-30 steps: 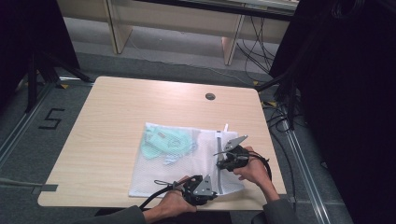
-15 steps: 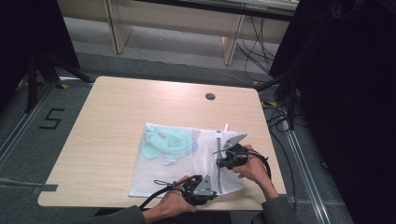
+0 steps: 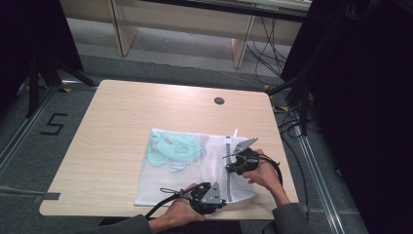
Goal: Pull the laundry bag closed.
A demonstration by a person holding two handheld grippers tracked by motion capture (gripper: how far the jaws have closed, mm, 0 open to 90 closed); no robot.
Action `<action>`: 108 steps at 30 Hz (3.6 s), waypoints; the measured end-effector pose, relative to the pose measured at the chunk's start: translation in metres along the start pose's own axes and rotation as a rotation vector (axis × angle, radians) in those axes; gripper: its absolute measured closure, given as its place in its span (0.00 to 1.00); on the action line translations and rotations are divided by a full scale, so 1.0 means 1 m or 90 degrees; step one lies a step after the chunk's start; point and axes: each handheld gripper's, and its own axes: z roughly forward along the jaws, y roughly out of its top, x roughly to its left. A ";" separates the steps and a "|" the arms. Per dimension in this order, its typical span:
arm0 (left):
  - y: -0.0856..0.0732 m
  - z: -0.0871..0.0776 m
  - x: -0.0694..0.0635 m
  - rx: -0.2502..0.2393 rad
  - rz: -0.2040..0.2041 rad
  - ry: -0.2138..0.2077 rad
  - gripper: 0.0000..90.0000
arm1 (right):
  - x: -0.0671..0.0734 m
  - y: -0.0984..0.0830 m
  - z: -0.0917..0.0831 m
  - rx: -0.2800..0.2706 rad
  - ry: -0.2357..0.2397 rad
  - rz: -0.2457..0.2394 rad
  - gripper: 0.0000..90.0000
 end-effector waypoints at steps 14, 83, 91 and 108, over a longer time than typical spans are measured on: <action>0.001 -0.002 0.002 -0.002 -0.016 -0.006 0.99 | -0.006 0.003 0.002 -0.005 -0.005 0.001 0.96; 0.002 -0.001 -0.004 0.000 -0.018 -0.024 0.99 | -0.056 0.024 0.015 -0.032 -0.086 0.055 0.96; 0.001 -0.002 -0.004 0.002 -0.015 -0.023 0.99 | -0.063 0.027 0.016 -0.039 -0.076 0.027 0.96; 0.002 -0.003 -0.003 -0.008 -0.021 -0.024 0.99 | -0.074 0.029 0.016 -0.053 -0.091 0.053 0.96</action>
